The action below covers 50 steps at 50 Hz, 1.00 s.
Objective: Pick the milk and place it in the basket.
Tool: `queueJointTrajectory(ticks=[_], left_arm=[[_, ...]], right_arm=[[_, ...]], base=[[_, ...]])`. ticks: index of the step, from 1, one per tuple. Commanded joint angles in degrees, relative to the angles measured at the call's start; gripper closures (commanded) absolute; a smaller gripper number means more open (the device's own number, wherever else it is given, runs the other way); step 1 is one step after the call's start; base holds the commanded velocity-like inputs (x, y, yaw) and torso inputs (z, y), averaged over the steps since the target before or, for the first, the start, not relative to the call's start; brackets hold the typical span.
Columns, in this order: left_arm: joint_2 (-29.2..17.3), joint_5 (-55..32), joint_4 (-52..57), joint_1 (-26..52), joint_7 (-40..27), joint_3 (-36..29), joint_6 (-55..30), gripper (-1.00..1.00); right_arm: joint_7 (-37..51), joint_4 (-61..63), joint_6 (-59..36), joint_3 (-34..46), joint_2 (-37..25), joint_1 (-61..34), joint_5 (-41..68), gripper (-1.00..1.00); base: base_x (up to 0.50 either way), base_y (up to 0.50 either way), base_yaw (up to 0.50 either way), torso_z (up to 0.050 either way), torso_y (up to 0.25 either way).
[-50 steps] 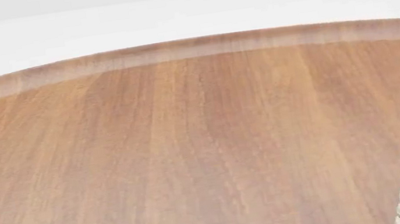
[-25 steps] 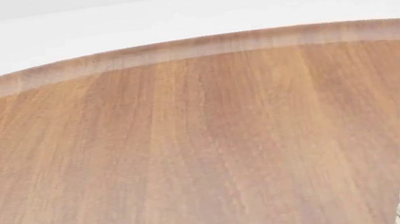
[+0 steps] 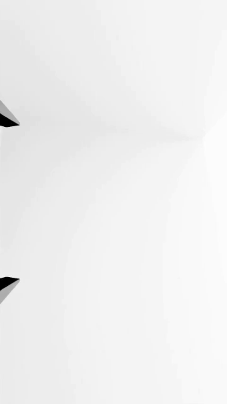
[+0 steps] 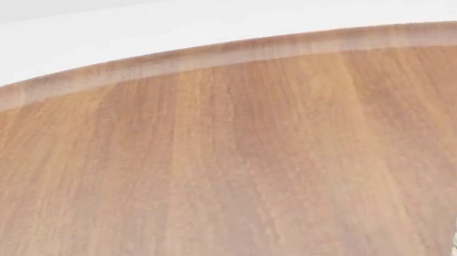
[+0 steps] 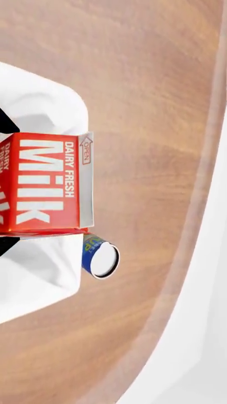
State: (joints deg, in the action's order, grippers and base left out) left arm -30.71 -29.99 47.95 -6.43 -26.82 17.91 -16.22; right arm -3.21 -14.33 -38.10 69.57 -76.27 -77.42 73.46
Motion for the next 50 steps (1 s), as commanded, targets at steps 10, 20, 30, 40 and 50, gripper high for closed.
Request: queueJointTrajectory(ticks=[10, 20, 30, 40, 50], left_arm=[[1.1, -1.1, 0.5, -0.5, 1.6, 1.9, 1.2, -1.00], [1.2, -0.3, 0.4, -0.6, 1.5, 1.4, 1.4, -1.00], [0.9, 1.3, 0.4, -0.9, 1.2, 1.0, 1.5, -1.00], [1.1, 0.0, 0.5, -0.9, 1.0, 1.8, 1.9, -1.00], [0.7, 1.0, 0.6, -0.8, 0.8, 1.3, 1.8, -1.00]], right_arm=[[-1.4, -2.1, 0.7, -2.8, 1.4, -2.9, -1.7, 1.00], [-2.6, -2.8, -0.7, -2.3, 1.4, -2.8, -2.0, 1.00], [-2.6, -2.9, -1.0, -2.2, 1.5, -2.4, -1.9, 1.00], [-2.2, -2.8, -0.6, -2.3, 1.0, -1.6, -1.3, 1.00], [-1.8, -3.2, -0.2, -2.2, 0.8, -0.5, -0.6, 1.00]], base=[[0.00, 0.00, 0.00, 0.001, 0.002], [0.00, 0.00, 0.00, 0.000, 0.001], [0.00, 0.00, 0.00, 0.000, -0.037], [0.00, 0.00, 0.00, 0.000, -0.125], [0.00, 0.00, 0.00, 0.000, -0.009]])
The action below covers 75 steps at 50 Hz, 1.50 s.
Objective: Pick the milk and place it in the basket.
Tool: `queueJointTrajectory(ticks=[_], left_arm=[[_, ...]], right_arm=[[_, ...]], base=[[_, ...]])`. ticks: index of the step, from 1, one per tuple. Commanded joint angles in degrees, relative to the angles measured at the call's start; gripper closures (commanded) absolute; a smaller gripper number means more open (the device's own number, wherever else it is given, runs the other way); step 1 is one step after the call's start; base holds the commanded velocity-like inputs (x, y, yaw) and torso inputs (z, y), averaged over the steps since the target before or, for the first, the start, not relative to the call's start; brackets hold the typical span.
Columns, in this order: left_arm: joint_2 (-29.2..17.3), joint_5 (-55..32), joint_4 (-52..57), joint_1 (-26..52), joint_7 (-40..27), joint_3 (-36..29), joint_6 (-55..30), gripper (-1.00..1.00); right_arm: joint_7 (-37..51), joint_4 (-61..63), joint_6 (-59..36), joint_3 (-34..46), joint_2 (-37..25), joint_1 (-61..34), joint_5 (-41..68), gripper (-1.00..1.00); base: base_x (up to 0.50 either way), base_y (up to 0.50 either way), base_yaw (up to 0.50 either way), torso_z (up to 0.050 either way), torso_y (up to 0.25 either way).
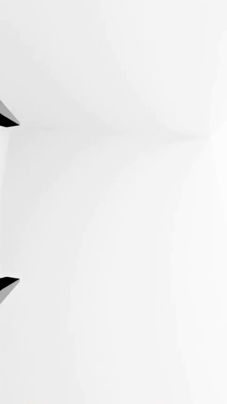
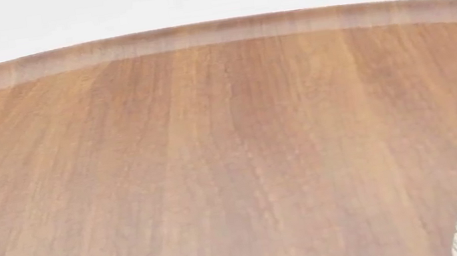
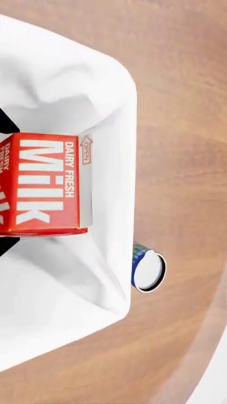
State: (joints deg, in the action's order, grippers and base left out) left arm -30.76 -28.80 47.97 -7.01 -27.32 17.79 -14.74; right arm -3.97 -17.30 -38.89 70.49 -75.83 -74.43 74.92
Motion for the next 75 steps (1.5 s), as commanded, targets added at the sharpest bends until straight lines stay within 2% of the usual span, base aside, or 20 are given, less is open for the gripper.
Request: queueJointTrajectory(ticks=[1, 6, 25, 33, 57, 58, 75], left_arm=[[0.8, -0.2, 0.6, -0.2, 1.3, 1.4, 0.4, -1.00], [0.8, -0.3, 0.8, -0.2, 1.2, 1.6, 0.6, -1.00], [0.8, 0.6, 0.5, -0.5, 1.0, 1.3, 1.0, -1.00], [0.9, 0.6, 0.4, -0.5, 0.6, 1.4, 1.0, -1.00], [0.9, -0.4, 0.2, -0.6, 0.4, 2.0, 1.3, -1.00], [0.9, -0.6, 0.3, -0.7, 0.3, 2.1, 1.3, -1.00], [0.8, -0.5, 0.2, -0.6, 0.2, 1.8, 1.4, -1.00]], right_arm=[[-1.0, -0.2, 0.6, -3.1, 0.3, -3.5, -1.9, 1.00], [-0.7, 0.1, 1.0, -3.2, -0.2, -3.0, -1.4, 1.00], [-0.4, 0.3, 1.2, -3.2, -0.6, -1.9, -0.8, 1.00], [0.1, 0.8, 1.1, -3.2, -1.0, -1.5, -0.4, 1.00], [0.6, 0.8, 2.0, -3.0, -1.4, 0.3, 0.3, 1.00], [0.3, 1.0, 2.0, -3.0, -1.5, 0.3, 0.0, -1.00], [-0.3, 1.0, 1.8, -3.2, -1.2, 0.0, -0.8, -1.00]], base=[[0.00, 0.00, 0.00, 0.000, -0.184], [0.00, 0.00, 0.00, 0.000, -0.229], [0.00, 0.00, 0.00, 0.000, 0.000], [0.00, 0.00, 0.00, 0.000, -0.218], [0.00, 0.00, 0.00, 0.000, 0.000], [0.00, 0.00, 0.00, 0.000, 0.000], [0.00, 0.00, 0.00, 0.000, 0.000]])
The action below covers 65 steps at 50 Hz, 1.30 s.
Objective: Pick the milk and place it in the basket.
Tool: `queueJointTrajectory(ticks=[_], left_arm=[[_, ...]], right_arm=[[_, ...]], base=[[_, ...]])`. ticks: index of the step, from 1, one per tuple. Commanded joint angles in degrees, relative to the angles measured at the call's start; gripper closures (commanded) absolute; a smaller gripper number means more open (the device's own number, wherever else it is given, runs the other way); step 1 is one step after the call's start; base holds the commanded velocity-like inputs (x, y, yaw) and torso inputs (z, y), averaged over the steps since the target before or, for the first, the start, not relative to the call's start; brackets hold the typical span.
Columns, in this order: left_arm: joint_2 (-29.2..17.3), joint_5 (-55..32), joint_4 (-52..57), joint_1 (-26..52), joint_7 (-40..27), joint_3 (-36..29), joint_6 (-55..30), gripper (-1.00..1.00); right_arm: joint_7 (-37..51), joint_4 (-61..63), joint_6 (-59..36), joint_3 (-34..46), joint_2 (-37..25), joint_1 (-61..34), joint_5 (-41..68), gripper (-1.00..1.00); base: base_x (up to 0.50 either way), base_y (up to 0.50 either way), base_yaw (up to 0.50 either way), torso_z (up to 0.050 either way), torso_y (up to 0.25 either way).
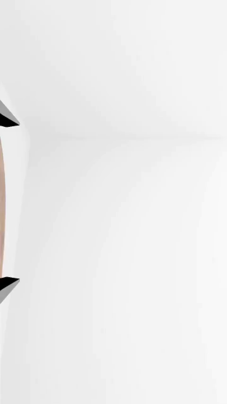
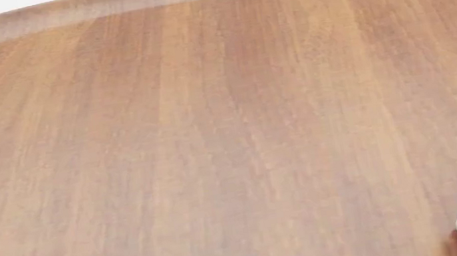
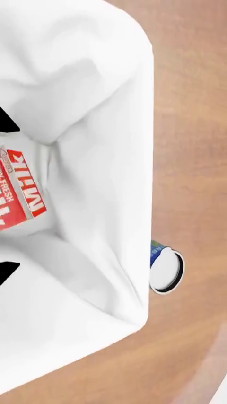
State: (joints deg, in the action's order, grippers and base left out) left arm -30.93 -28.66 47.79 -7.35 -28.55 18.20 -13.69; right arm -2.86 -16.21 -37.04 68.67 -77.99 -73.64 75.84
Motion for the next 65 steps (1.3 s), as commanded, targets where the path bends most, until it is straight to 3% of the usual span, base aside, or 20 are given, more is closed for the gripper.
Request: queueJointTrajectory(ticks=[1, 34, 65], left_arm=[[1.0, -0.6, 0.4, -0.2, 1.3, 1.4, 0.3, -1.00], [1.0, -0.4, 0.1, -0.7, 1.4, 1.3, 1.1, -1.00], [0.5, -0.9, 0.3, -0.4, 0.9, 1.3, 0.8, -1.00]], right_arm=[[-1.4, -0.1, -0.2, -1.3, 1.0, -0.8, -1.8, -1.00], [-2.2, -0.8, -3.1, -5.4, 3.8, -12.0, -10.7, -1.00], [4.1, -3.1, 5.1, -9.6, 7.2, -18.2, -19.8, -1.00]], base=[[0.00, 0.00, 0.00, 0.000, 0.000], [0.00, 0.00, 0.00, 0.000, 0.000], [0.00, 0.00, 0.00, 0.000, 0.000]])
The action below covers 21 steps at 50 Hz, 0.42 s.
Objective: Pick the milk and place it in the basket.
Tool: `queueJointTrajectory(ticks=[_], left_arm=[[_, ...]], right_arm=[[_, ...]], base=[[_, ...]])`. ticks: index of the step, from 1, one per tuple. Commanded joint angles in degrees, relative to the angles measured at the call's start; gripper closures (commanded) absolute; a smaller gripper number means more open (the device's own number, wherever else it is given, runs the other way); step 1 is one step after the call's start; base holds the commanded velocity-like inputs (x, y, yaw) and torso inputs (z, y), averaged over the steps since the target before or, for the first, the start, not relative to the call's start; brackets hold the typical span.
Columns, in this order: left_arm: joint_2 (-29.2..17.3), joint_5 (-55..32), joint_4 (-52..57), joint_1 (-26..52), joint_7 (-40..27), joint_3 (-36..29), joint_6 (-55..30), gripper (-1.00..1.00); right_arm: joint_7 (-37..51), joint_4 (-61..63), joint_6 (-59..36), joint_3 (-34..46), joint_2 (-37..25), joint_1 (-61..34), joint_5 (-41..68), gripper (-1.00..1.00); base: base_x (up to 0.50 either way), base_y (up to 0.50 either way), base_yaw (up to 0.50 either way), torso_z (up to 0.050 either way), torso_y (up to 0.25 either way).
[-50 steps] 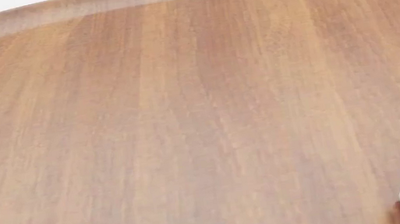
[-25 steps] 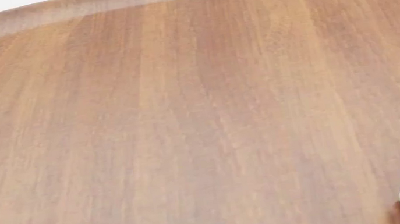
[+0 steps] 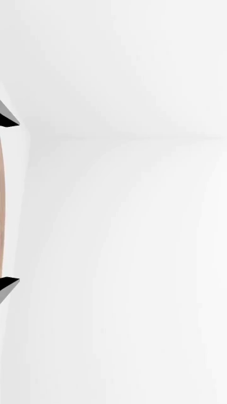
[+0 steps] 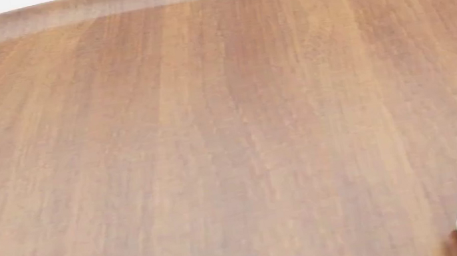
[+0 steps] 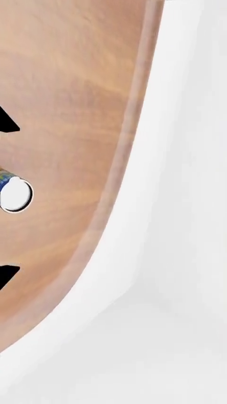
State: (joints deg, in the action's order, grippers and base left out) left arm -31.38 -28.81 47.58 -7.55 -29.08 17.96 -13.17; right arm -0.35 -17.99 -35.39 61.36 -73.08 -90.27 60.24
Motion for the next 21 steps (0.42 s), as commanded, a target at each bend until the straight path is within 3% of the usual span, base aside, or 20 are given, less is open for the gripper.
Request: queueJointTrajectory(ticks=[1, 21], left_arm=[[0.9, -0.8, 0.5, -0.2, 1.4, 1.5, 0.4, -1.00], [1.0, -0.5, 0.2, -0.6, 1.5, 1.3, 0.9, -1.00]], right_arm=[[1.8, -1.3, 4.1, -2.5, 2.3, -1.4, -4.2, -1.00], [9.5, 1.2, 19.0, -5.7, 4.6, -2.5, -12.7, -1.00]], base=[[0.00, 0.00, 0.00, 0.000, 0.000], [0.00, 0.00, 0.00, 0.000, 0.001]])
